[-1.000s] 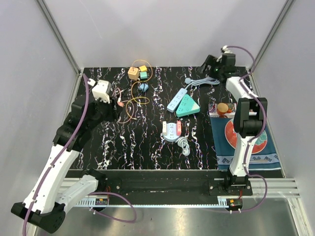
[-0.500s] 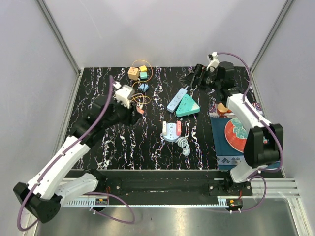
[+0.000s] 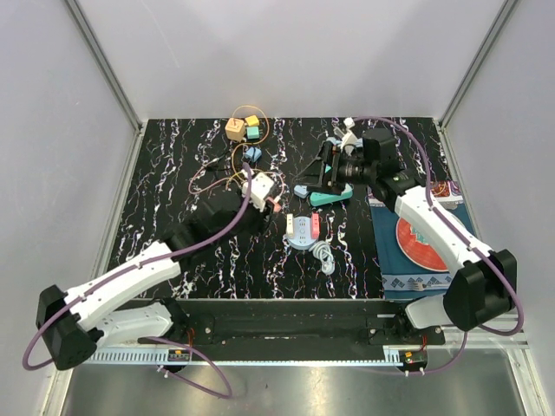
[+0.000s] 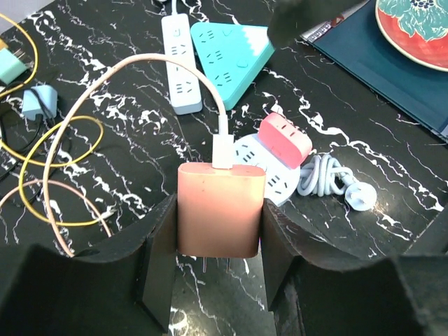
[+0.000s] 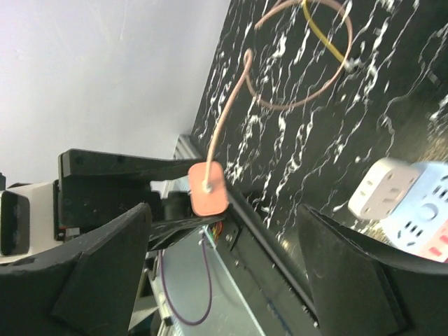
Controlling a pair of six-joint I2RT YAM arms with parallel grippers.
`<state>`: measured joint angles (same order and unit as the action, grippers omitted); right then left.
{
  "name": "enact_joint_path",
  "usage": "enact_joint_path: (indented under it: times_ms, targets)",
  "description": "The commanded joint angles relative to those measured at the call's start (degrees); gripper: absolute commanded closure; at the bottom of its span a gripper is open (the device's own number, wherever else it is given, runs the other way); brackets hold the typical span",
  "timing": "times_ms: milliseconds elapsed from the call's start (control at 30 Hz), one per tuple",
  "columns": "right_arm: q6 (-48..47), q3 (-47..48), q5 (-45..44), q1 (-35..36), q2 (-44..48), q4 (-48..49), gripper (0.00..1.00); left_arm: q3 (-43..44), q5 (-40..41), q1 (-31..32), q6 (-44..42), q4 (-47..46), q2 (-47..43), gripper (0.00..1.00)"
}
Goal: Insert the plug
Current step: Pick up the plug from the center of the board.
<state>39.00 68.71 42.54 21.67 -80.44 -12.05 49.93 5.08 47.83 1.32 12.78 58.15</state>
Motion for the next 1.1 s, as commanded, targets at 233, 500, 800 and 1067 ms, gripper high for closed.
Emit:
enact_joint_path:
  times_ms: [233, 500, 800, 1067]
  targets:
    - [2.7, 0.6, 2.0, 2.2, 3.6, -5.8, 0.18, -0.4, 4.8, 5.0, -5.3, -19.0, 8.0, 1.00]
    - [0.5, 0.7, -1.4, 2.6, 0.7, -9.0, 0.23, -1.0, 3.5, 5.5, -6.2, -23.2, 8.7, 1.00]
    - [-0.5, 2.9, 0.0, 4.3, -3.0, -8.8, 0.26, -2.0, 0.6, 5.6, -7.2, -25.6, 9.8, 1.00]
    - [-1.3, 3.4, 2.1, 4.5, -4.5, -8.0, 0.35, -2.0, -0.2, 5.7, -6.6, -25.9, 10.6, 1.00]
